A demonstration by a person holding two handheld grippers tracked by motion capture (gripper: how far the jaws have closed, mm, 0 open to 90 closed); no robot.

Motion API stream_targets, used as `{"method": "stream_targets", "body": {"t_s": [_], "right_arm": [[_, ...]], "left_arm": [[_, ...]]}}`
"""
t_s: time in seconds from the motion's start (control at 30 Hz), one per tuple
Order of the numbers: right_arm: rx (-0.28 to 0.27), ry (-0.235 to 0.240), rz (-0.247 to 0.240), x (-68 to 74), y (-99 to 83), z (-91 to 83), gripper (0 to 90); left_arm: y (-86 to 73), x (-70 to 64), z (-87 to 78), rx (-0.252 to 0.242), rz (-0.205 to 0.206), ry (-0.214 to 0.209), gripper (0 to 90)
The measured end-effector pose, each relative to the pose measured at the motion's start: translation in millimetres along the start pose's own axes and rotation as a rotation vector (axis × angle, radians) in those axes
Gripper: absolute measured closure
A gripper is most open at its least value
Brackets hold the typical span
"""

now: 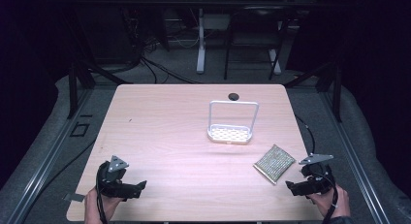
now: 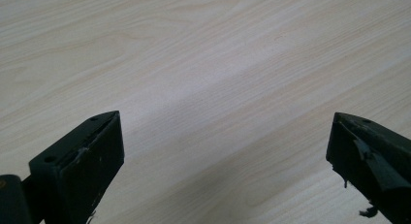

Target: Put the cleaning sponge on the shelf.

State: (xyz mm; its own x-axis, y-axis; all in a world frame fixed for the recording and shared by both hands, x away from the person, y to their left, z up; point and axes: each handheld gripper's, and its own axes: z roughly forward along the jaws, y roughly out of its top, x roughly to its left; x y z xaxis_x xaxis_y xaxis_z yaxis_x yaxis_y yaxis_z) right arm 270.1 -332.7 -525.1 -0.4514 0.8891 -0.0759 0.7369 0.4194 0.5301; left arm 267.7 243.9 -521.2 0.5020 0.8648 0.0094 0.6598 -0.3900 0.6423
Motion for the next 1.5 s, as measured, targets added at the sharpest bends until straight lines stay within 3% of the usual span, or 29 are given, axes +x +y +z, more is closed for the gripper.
{"method": "stream_targets", "body": {"t_s": [0.37,0.67,1.07,1.27,1.5], "right_arm": [[-0.001,0.017,-0.021,2.7,3.4,4.6,0.7],[-0.042,0.051,-0.035,-1.6,12.6,11.7,0.0],[-0.005,0.056,-0.093,8.5,30.3,25.1,0.0],[-0.003,0.074,-0.104,5.5,39.2,36.5,0.0],[0.035,0.084,-0.120,1.7,52.3,52.7,0.0]], "left_arm": [[0.4,-1.5,2.2,0.011,-0.002,-0.004,0.1],[4.7,-3.9,6.3,0.010,0.007,-0.014,0.1],[4.8,-5.8,5.0,0.013,0.023,-0.033,0.1],[5.6,-7.3,6.2,0.016,0.027,-0.034,0.1],[6.3,-4.5,8.4,0.014,0.021,-0.037,0.1]]}}
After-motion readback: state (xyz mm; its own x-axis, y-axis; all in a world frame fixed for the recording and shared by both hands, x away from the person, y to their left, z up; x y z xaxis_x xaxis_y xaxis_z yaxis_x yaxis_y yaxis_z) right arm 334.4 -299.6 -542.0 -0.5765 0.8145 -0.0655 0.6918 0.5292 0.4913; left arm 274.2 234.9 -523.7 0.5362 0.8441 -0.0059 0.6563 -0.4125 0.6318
